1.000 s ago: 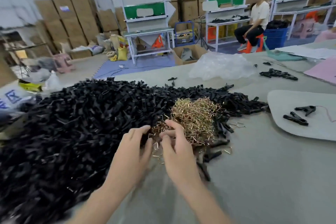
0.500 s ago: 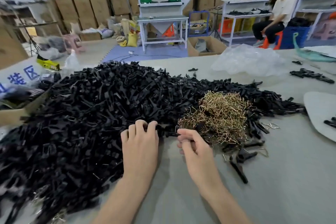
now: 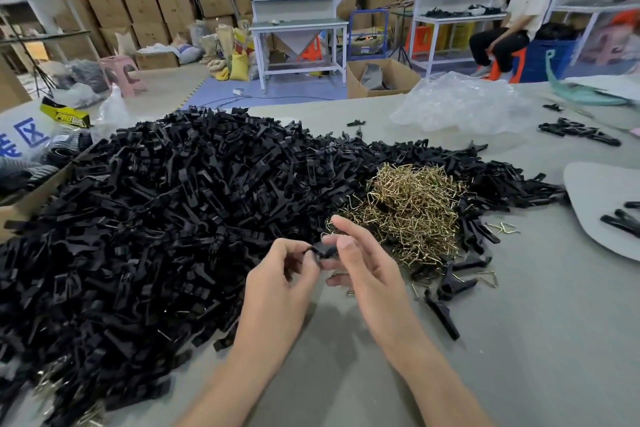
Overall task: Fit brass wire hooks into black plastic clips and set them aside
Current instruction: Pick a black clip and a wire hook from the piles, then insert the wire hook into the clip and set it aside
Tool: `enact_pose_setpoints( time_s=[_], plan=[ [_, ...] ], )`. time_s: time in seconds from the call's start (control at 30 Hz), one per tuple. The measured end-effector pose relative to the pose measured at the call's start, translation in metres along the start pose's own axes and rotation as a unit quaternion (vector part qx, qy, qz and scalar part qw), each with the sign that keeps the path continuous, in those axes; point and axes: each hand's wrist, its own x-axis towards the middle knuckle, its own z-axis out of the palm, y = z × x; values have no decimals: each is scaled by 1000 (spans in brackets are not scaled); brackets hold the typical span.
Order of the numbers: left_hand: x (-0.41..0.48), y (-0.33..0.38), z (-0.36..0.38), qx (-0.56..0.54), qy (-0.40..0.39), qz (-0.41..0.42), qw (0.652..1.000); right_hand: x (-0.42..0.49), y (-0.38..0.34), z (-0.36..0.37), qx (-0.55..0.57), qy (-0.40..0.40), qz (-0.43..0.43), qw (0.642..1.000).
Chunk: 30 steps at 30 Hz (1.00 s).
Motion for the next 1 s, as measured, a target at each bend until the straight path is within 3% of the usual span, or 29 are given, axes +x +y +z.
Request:
enact_pose_setpoints(
  time_s=[0.1, 0.3, 0.43, 0.53, 0.6, 0.67, 0.83, 1.0],
  plan=[
    [-4, -5, 2, 65, -13, 39, 997, -3, 1, -3, -62, -1, -17, 998],
    [-4, -5, 2, 176, -27, 205, 962, -8, 2, -22, -90, -36, 45, 994],
    [-9, 0, 6, 145, -64, 175, 972, -10, -1, -38, -122, -73, 49, 989],
    [-12, 4, 14, 134, -62, 148, 978, -8, -10, -47, 19, 8, 17, 1000],
    [-14, 8, 22, 157, -69, 157, 973, -4, -17, -61, 214, 67, -4, 974],
    [-17, 12, 33, 173, -94, 175, 965, -1, -25, -73, 315, 98, -33, 944],
    [-28, 24, 61, 183, -143, 226, 946, 0, -32, -88, 410, 148, -49, 899],
    [-28, 27, 65, 187, -153, 233, 942, -1, -30, -89, 426, 141, -41, 893]
  ],
)
